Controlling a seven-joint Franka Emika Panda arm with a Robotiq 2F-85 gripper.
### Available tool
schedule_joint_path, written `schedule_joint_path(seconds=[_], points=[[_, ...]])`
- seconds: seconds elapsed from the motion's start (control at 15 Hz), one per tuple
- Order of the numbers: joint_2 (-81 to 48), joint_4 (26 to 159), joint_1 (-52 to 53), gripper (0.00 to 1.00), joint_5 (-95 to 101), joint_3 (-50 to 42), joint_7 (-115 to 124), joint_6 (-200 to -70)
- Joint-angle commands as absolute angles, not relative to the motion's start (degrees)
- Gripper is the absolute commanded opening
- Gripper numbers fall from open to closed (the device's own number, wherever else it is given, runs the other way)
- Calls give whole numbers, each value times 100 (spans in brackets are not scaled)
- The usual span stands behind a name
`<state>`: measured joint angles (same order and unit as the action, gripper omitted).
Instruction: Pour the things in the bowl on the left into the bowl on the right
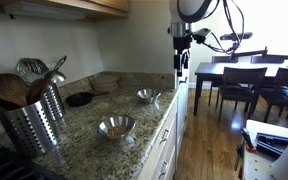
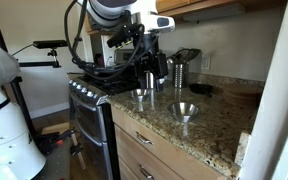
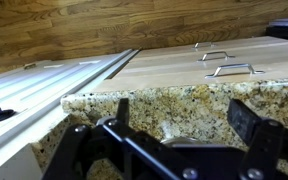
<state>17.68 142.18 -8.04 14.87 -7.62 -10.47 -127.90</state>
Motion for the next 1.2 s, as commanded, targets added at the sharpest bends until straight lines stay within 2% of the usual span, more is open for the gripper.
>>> schedule_joint_path(seconds=[0.0,1.13], points=[[1505,14080,-755,100,1458,-765,-1075,-13057],[155,13259,-776,100,1271,-760,-1015,-13854]])
